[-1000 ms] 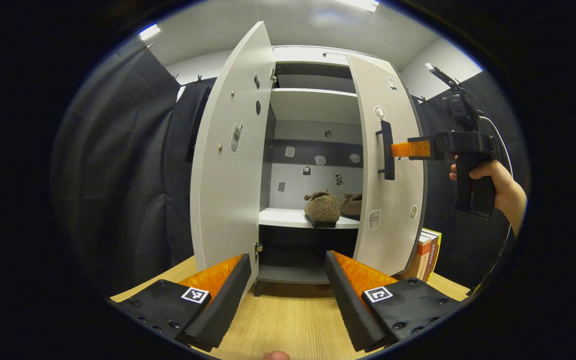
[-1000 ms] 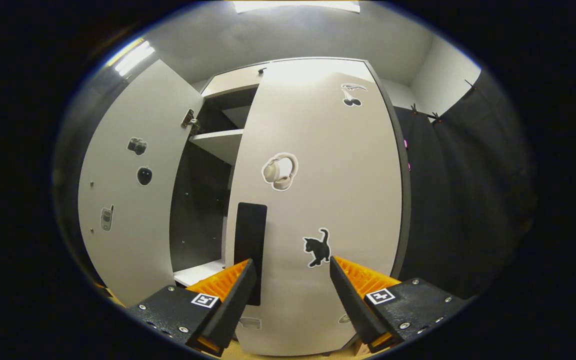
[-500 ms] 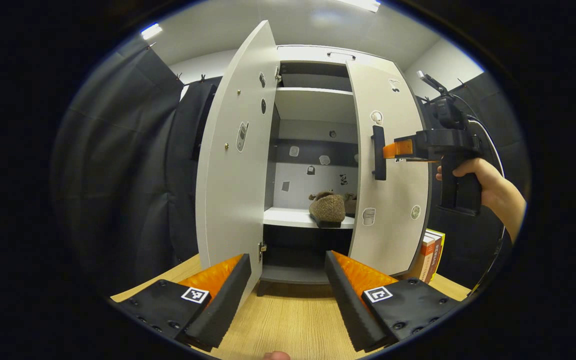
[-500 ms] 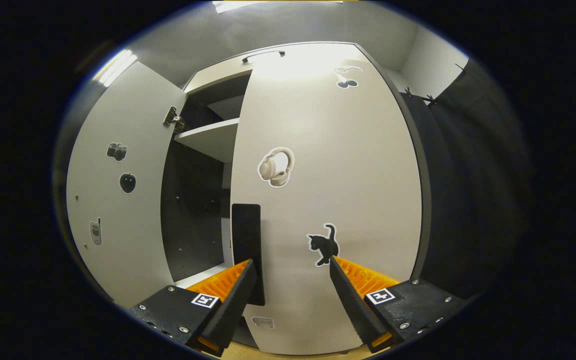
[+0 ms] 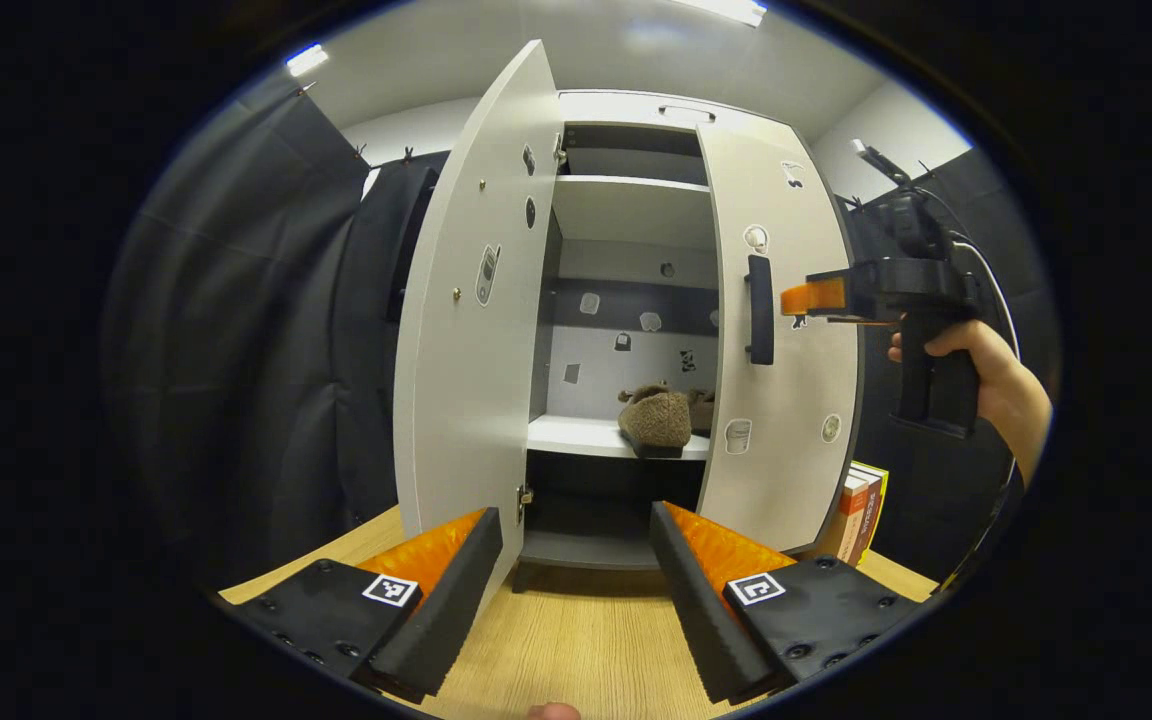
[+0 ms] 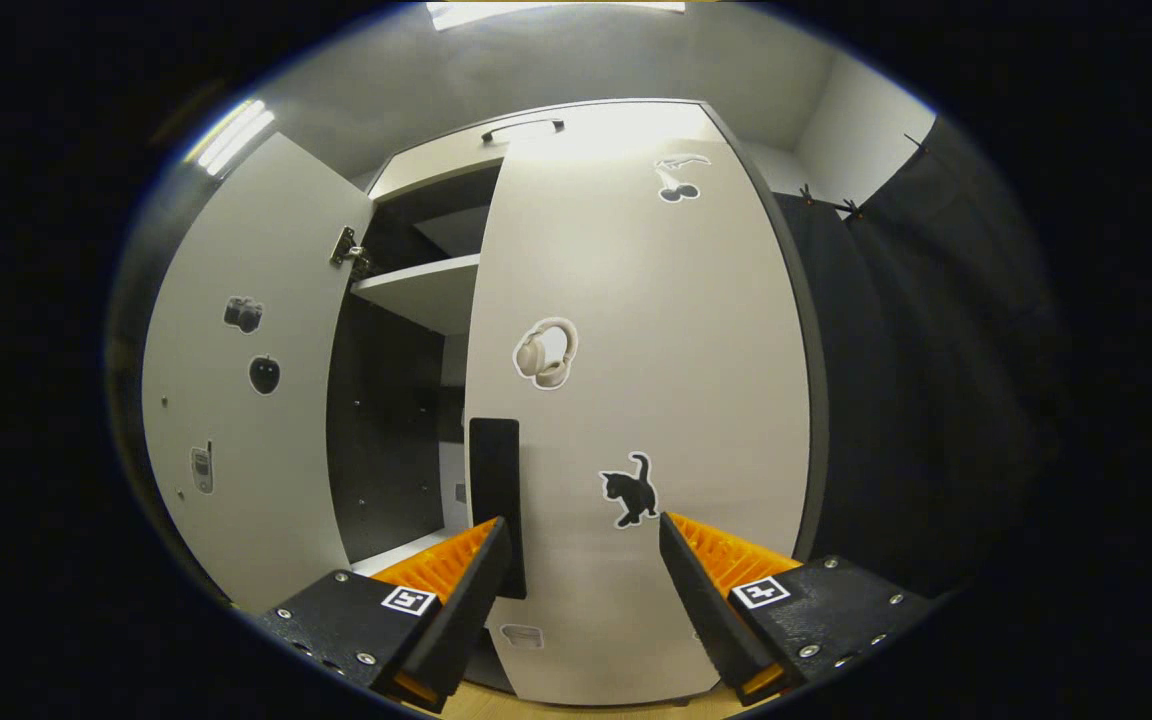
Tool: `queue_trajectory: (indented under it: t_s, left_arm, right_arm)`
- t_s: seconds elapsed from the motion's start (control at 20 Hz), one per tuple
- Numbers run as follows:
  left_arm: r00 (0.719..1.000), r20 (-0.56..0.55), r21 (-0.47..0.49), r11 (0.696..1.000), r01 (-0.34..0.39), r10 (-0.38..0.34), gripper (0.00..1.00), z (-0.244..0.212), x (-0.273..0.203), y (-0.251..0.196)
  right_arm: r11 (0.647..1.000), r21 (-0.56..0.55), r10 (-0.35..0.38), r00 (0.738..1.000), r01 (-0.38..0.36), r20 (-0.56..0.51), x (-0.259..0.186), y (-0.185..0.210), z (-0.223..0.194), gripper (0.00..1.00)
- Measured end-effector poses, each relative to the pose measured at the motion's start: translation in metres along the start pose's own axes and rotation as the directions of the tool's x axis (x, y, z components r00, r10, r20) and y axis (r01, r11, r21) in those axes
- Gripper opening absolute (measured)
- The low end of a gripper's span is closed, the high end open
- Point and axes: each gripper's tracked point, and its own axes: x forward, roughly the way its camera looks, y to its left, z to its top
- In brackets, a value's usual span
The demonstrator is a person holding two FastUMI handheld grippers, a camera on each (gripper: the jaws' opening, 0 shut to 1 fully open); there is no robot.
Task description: Grab one shoe with the right hand and put it into the shoe cabinet, grab the other shoe with the left hand and put it into the shoe cabinet; then close the right door with the right hand and the left door with the left hand.
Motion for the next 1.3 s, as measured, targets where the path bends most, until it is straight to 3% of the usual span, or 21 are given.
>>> queue_trajectory:
  t_s: [0.5, 0.95, 1.15, 1.3]
  left_arm:
    - [1.0, -0.006, -0.014, 1.0, 0.026, -0.026, 0.96, 0.0, -0.001, -0.013]
    - [1.0, 0.021, 0.004, 1.0, 0.001, -0.001, 0.97, 0.014, -0.006, -0.007]
    - [0.999, 0.033, -0.053, 0.999, -0.002, 0.004, 0.97, 0.023, -0.012, -0.001]
    - [0.997, 0.061, -0.066, 0.997, -0.046, 0.05, 0.97, 0.045, -0.018, 0.023]
  right_arm:
    - [0.999, 0.013, -0.05, 0.999, 0.05, -0.002, -0.086, -0.026, -0.028, 0.92]
    - [0.999, 0.013, -0.045, 0.998, 0.046, -0.051, -0.159, -0.014, -0.093, 0.92]
    - [0.998, 0.013, -0.054, 0.996, 0.055, -0.065, -0.176, -0.007, -0.112, 0.92]
    - [0.999, 0.017, -0.036, 0.997, 0.037, -0.061, -0.182, 0.0, -0.116, 0.92]
